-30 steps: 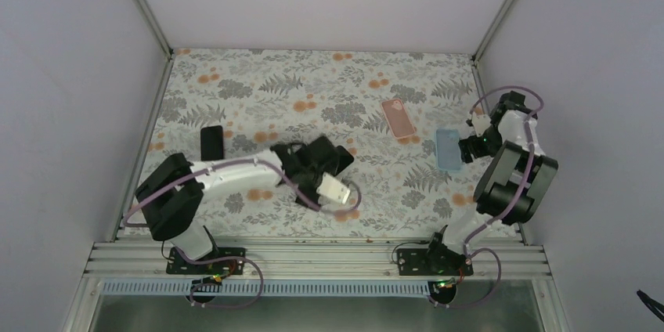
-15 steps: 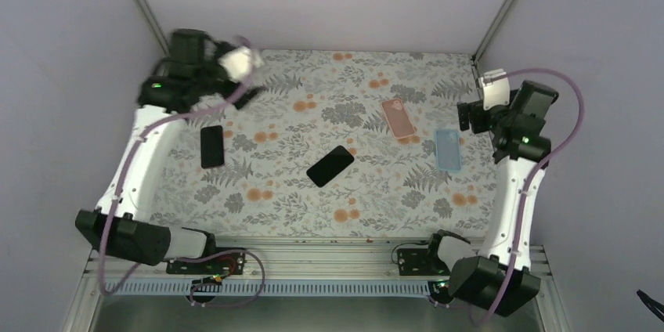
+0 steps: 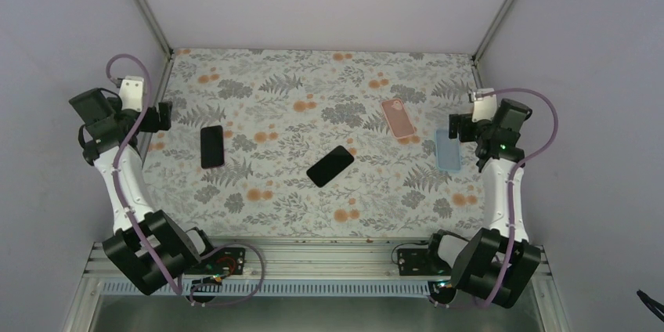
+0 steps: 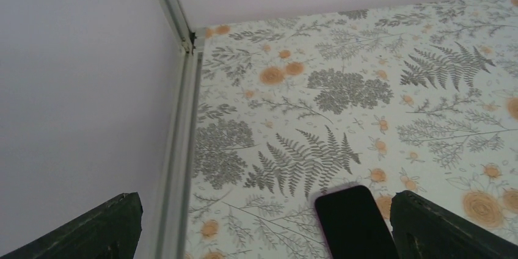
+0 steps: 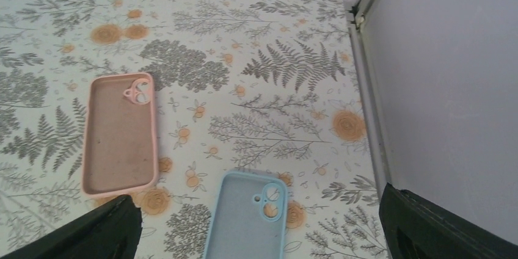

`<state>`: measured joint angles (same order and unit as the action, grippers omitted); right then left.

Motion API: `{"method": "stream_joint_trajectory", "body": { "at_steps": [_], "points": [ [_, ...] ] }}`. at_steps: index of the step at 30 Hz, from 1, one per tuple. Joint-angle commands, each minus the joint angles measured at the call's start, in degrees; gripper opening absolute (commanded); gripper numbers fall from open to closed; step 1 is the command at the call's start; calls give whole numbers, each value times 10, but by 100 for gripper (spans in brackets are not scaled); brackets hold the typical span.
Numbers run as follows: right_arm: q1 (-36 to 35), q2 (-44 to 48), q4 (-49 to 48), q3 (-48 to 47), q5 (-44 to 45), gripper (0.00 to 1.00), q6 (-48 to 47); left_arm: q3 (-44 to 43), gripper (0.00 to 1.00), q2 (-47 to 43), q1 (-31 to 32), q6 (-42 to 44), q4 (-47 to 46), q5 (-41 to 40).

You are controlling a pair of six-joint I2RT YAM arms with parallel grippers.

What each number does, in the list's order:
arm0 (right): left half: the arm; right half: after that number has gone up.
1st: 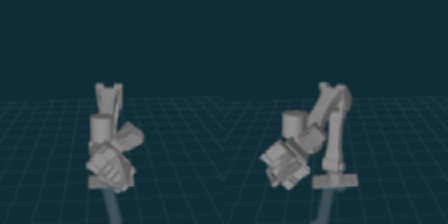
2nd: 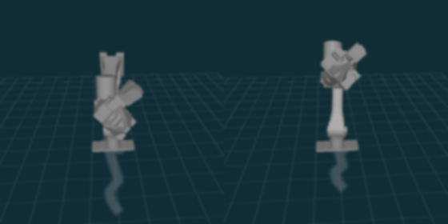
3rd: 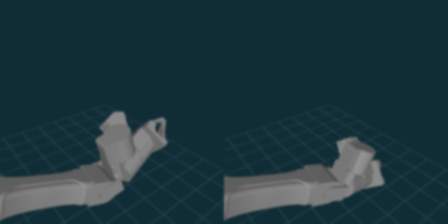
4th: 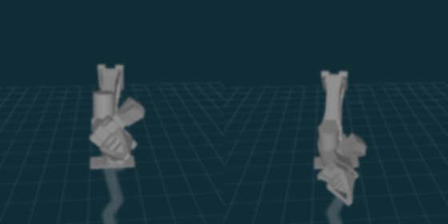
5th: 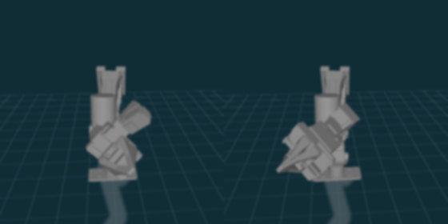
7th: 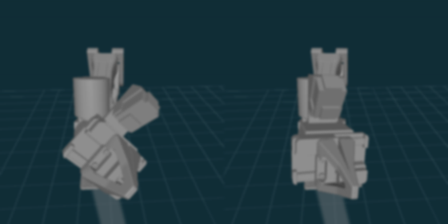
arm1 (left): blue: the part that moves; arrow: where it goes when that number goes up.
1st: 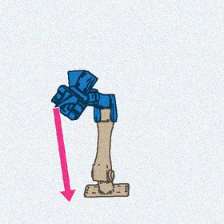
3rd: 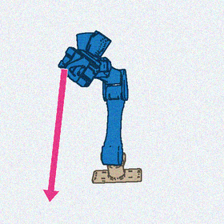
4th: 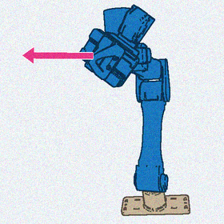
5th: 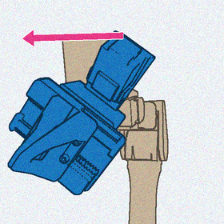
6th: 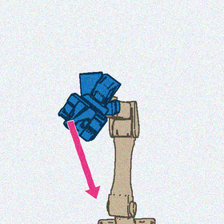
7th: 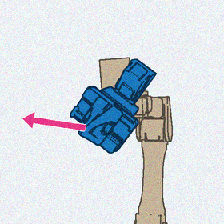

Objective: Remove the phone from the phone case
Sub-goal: Reset both arms

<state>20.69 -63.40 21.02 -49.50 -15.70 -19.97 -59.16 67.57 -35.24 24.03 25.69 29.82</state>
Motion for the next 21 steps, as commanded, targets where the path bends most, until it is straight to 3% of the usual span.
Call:
{"method": "stream_joint_trajectory", "body": {
  "at_steps": [1, 7, 21],
  "points": [
    [1, 12, -58, 24, 32, 100, 8, 25, 100, -37, -4, -27, -67, 24],
    [1, 20, -63, 39, 34, 100, 1, 28, 100, -14, -4, -36, -64, 55],
    [1, 0, -55, 37, 39, 100, -2, 30, 100, 0, -4, -41, -65, 43]
  ]
}}
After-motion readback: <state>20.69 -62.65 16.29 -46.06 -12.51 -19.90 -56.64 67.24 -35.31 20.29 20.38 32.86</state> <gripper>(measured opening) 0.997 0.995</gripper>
